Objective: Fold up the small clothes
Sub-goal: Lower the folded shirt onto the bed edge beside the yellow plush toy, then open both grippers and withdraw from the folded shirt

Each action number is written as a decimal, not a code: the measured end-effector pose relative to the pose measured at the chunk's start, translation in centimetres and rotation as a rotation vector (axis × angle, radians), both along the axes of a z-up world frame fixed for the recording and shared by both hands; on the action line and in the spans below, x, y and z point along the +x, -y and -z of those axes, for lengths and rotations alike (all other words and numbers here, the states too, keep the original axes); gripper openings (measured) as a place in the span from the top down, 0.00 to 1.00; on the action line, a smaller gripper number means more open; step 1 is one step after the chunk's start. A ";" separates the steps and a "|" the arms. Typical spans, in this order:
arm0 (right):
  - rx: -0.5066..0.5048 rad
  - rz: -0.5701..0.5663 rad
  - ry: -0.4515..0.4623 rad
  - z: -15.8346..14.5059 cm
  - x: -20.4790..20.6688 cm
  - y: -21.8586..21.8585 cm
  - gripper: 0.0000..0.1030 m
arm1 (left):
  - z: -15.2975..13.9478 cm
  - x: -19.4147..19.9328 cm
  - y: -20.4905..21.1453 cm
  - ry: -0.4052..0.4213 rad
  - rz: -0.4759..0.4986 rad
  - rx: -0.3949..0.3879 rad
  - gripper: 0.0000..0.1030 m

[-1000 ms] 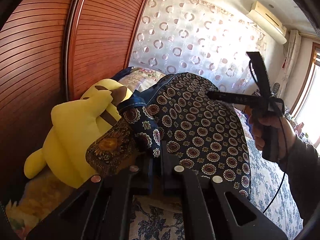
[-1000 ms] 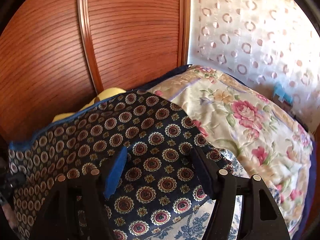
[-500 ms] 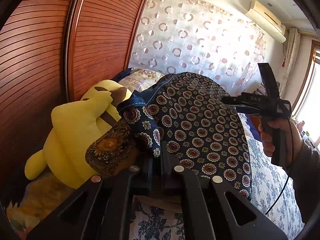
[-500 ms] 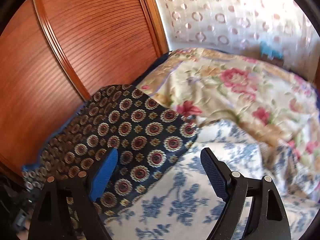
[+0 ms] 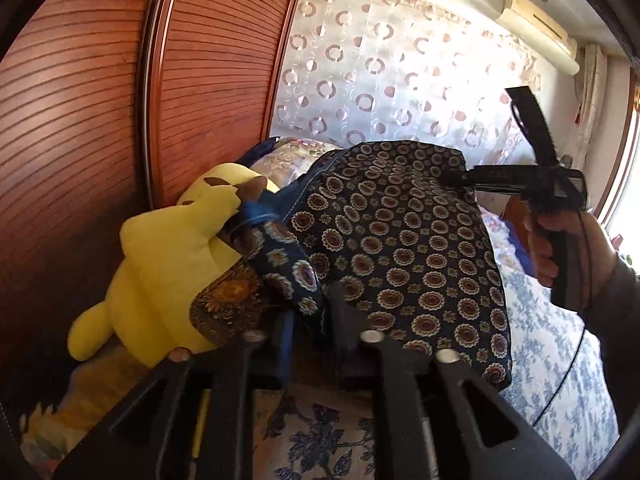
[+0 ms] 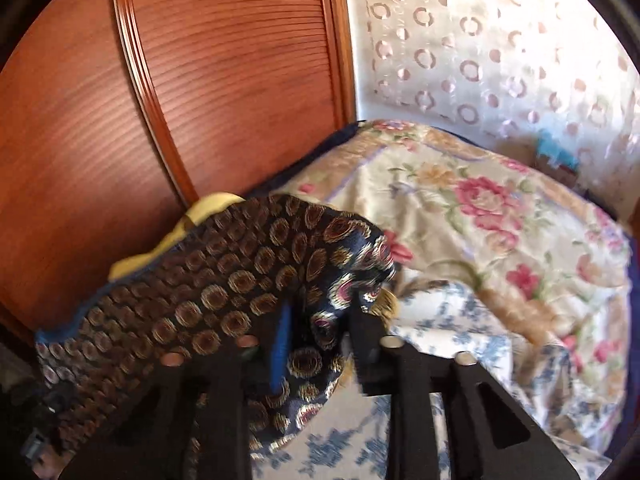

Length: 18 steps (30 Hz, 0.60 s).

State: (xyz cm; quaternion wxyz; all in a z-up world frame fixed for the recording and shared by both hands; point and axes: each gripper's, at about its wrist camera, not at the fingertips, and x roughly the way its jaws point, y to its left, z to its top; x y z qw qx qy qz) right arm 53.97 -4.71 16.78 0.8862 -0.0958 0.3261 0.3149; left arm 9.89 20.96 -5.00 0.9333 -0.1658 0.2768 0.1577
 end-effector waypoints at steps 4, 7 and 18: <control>-0.001 0.026 0.028 -0.4 -2.5 0.6 0.56 | -0.7 -0.6 0.4 0.000 0.029 0.034 0.53; 0.002 0.044 0.052 -0.9 -5.1 1.8 0.54 | -1.3 -1.2 1.1 0.017 0.050 0.064 0.18; 0.048 0.065 0.118 -2.9 -20.0 7.9 0.30 | -3.7 -3.4 6.0 0.019 0.133 0.174 0.15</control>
